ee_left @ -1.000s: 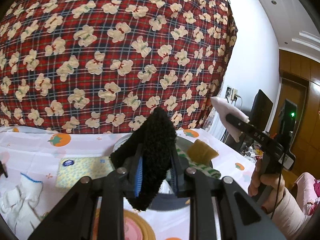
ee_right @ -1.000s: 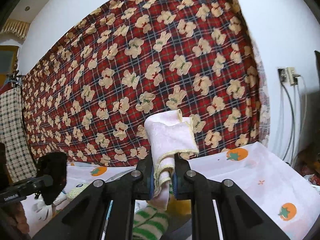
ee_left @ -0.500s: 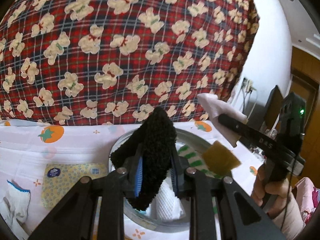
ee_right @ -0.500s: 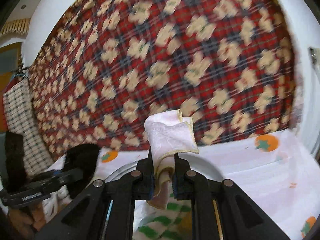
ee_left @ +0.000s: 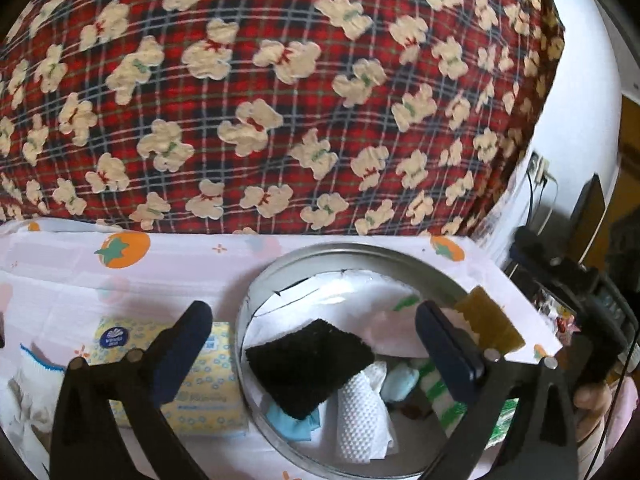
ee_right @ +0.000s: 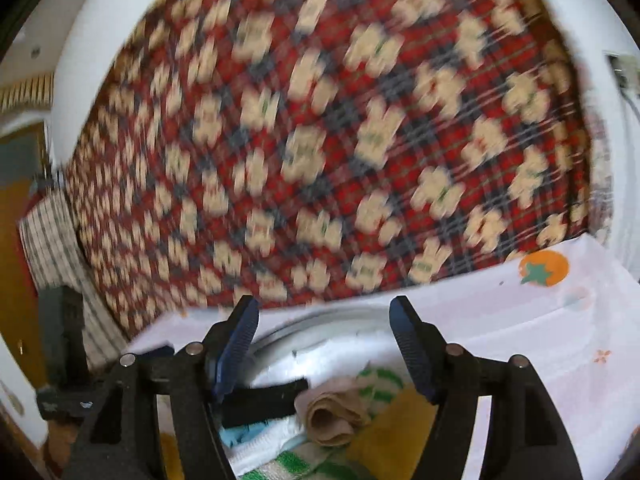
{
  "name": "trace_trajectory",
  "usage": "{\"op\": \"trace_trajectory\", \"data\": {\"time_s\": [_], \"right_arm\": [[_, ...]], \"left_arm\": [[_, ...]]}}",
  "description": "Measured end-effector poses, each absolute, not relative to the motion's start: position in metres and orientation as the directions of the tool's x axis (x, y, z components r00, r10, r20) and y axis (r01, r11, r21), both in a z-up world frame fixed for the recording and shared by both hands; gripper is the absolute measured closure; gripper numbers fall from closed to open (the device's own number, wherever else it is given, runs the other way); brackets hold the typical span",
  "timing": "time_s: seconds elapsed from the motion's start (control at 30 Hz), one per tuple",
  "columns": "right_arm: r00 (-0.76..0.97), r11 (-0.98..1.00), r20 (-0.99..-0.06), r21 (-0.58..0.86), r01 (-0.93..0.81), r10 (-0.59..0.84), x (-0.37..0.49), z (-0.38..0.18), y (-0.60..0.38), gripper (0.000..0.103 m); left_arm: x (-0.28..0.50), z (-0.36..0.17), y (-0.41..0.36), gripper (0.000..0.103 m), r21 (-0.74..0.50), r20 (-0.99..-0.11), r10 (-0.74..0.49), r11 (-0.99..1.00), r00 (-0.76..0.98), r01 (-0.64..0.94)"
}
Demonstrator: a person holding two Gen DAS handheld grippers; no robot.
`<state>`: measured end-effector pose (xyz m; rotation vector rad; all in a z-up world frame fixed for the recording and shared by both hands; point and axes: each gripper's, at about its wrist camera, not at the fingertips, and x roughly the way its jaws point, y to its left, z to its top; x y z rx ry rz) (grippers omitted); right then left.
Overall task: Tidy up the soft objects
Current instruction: 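Lower the black sock and towel into the tin and open both grippers, then withdraw both grippers from the tin toward the items on the table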
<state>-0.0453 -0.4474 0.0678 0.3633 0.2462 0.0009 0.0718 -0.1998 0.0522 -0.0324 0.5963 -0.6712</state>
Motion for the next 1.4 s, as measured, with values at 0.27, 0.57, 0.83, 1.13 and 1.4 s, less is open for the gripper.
{"op": "trace_trajectory", "data": {"time_s": [0.27, 0.57, 0.83, 1.13, 1.4], "right_arm": [[0.987, 0.908, -0.136, 0.396, 0.134, -0.086, -0.086, 0.071, -0.467, 0.033], [0.964, 0.841, -0.144, 0.470, 0.267, -0.225, -0.103, 0.057, -0.486, 0.033], [0.938, 0.765, -0.177, 0.543, 0.346, -0.299, -0.120, 0.040, -0.500, 0.033], [0.913, 0.775, -0.162, 0.487, 0.403, -0.373, -0.135, 0.033, -0.472, 0.033], [0.892, 0.822, -0.109, 0.353, 0.448, -0.439, -0.143, 0.039, -0.431, 0.032]], "left_arm": [[0.053, 0.055, -0.182, 0.000, -0.216, -0.476, -0.603, 0.785, 0.640, 0.580], [0.024, 0.058, -0.159, 0.000, -0.172, -0.415, -0.602, 0.788, 0.682, 0.591], [0.012, 0.058, -0.124, 0.000, -0.217, -0.358, -0.606, 0.794, 0.711, 0.568], [0.002, 0.049, -0.072, 0.000, -0.213, -0.273, -0.532, 0.846, 0.801, 0.489], [-0.014, 0.038, -0.011, 0.000, -0.173, -0.207, -0.408, 0.910, 0.889, 0.377]]}}
